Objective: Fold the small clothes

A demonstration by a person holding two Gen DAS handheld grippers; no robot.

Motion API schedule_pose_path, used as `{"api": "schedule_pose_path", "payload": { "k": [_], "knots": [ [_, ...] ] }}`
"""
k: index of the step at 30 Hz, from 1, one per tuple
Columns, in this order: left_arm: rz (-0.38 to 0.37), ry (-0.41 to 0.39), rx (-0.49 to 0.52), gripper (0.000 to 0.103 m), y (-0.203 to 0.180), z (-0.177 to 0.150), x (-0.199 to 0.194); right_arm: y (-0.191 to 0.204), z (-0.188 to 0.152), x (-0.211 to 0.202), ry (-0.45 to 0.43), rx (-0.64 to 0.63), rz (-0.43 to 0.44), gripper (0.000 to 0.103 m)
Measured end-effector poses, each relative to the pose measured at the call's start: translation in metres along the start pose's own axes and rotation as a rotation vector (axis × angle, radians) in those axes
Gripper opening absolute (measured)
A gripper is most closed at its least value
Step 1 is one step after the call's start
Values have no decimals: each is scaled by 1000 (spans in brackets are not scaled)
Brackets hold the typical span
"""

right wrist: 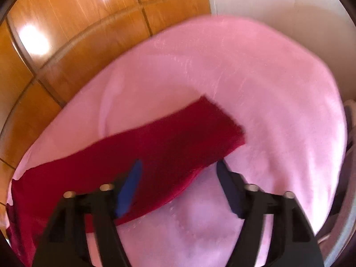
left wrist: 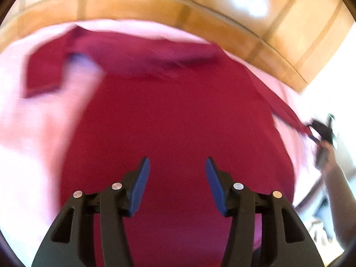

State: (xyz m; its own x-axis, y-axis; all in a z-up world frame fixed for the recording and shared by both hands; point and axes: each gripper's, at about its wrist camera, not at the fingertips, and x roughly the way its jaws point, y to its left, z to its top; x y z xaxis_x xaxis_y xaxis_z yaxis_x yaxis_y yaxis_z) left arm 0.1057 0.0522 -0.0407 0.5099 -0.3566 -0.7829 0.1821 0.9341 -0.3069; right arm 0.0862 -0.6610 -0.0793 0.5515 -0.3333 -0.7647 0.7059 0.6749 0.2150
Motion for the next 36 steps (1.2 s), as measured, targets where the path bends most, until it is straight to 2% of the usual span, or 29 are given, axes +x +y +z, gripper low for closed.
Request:
{"api": "schedule_pose_path", "payload": {
  "k": [1,4,5,7,8,10,15,17,20,22,24,27,29,30,31,33,36],
  "knots": [
    [35,-23,-27,51,14,3,-8,5,-1,-6,-12,-11,3,70],
    [171,-94,-127,51,69,13,-33,33,-12,-37,-70,-75,47,80],
    [220,-111,-155,52,84,15,-40,51,-21,-49,-78,-116,93,83],
    [308,-152,-184,66,109,21,-51,80,-37,-59,-67,-178,167,85],
    [353,-177,-188,67,119,23,-56,96,-46,-64,-57,-212,202,86],
    [394,-188,-172,67,125,30,-57,141,-72,-74,-29,-304,293,86],
    [471,-222,-53,67,127,52,-40,241,-135,-81,62,-475,491,86],
    [488,-196,82,67,119,57,-22,267,-156,-78,99,-508,525,86],
    [486,-109,245,67,109,63,8,299,-187,-64,170,-544,547,86],
    [491,-102,297,67,108,66,14,312,-209,-61,181,-570,536,86],
    [484,-96,320,67,106,74,27,319,-227,-54,179,-582,511,87],
    [480,-71,300,67,115,89,49,312,-245,-53,124,-607,503,89],
    [459,-17,266,50,126,98,71,312,-247,-53,121,-609,512,90],
    [432,13,251,26,132,100,79,313,-248,-51,123,-611,517,93],
    [424,19,241,12,135,103,81,313,-249,-50,124,-615,519,94],
    [440,3,216,8,140,109,74,317,-252,-50,119,-631,508,96],
    [369,-97,50,8,163,125,29,318,-251,-52,113,-642,497,97]
  ]
}}
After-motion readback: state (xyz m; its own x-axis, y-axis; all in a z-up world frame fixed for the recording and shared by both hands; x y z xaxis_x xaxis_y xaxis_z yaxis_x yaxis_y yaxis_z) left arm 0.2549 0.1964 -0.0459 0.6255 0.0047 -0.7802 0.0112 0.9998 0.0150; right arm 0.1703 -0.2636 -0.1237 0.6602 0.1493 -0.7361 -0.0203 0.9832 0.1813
